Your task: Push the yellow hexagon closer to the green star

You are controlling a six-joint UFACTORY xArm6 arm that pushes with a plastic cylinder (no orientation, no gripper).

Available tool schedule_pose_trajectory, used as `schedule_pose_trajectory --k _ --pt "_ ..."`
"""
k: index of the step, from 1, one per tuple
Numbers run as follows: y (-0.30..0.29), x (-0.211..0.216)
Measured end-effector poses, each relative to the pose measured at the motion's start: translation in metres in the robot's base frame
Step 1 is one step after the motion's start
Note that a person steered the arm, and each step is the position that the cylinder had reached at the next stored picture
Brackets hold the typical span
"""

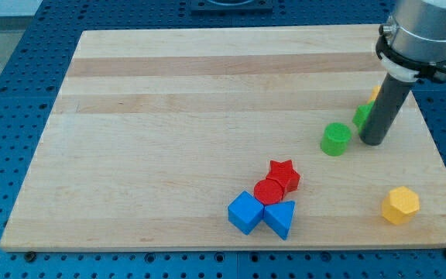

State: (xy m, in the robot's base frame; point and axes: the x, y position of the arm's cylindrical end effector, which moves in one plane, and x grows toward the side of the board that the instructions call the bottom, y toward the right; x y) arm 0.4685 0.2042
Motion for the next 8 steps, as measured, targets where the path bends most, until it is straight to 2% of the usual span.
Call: schedule_pose_trajectory --k 1,2,3,4,5,6,7,8 --pt "0.000 -0.011" --pt "0.001 0.008" --pt "0.049 0.054" --pt "0.097 0.079" --pt "0.049 0.132" --pt "-0.011 0.149" --pt "-0.028 0.140" --pt "0.009 0.134"
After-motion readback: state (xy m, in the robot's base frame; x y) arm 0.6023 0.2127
